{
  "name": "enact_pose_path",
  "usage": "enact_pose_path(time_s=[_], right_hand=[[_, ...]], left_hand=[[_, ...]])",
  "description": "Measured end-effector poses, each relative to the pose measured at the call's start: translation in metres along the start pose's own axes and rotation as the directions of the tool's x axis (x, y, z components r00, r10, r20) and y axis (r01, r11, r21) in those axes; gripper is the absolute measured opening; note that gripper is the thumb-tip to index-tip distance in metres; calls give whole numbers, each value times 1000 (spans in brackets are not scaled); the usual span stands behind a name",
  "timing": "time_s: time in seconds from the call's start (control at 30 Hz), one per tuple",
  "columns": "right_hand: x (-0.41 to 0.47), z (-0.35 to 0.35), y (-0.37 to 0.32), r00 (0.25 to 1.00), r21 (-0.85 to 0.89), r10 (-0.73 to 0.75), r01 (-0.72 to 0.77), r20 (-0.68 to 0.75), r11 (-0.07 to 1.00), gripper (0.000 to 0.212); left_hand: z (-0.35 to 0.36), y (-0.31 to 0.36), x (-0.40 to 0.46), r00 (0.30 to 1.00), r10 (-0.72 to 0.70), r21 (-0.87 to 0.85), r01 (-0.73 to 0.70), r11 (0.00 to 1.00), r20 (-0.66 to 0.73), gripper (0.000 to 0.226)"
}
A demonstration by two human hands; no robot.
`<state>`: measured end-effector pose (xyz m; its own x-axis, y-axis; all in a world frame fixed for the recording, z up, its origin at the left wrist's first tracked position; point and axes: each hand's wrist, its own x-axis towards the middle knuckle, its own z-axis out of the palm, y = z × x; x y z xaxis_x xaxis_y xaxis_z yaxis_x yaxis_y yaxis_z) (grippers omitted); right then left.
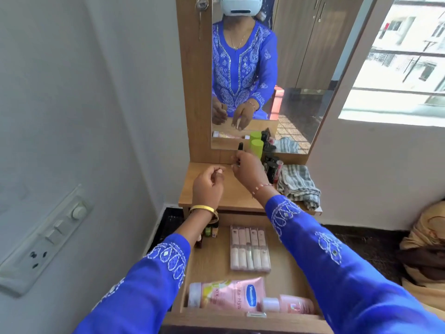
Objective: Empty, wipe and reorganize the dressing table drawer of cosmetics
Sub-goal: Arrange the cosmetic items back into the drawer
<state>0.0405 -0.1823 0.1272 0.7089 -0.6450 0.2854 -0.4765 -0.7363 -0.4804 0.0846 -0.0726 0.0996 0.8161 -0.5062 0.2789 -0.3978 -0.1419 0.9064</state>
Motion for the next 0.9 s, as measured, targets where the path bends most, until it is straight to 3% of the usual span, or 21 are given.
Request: enact_pose_path(time_s=[0.13, 0.3, 0.43, 0.63, 0.9], right_hand=[[21, -21, 4, 993, -47, -41, 37, -108, 998, 19], [36, -56, 38, 931, 114, 182, -153, -315, 982, 20], [46, -71, 70, 944, -19, 291, -297, -156, 955, 25], [58, -68, 80, 929, -208, 350, -321, 120, 924, 28], [62, -53, 82, 903, -152, 407, -386, 141, 910, 26]], left_hand=[[7, 8, 22, 999, 15, 25, -16, 1000, 35, 19], [21, 14, 35, 991, 28, 72, -38, 997, 128, 19], [41, 24, 39, 976, 74, 109, -98, 989, 205, 19], [74, 35, 44, 933, 72, 194, -148, 970, 351, 26], [95, 35, 41, 923, 15, 247, -118, 962, 384, 34]])
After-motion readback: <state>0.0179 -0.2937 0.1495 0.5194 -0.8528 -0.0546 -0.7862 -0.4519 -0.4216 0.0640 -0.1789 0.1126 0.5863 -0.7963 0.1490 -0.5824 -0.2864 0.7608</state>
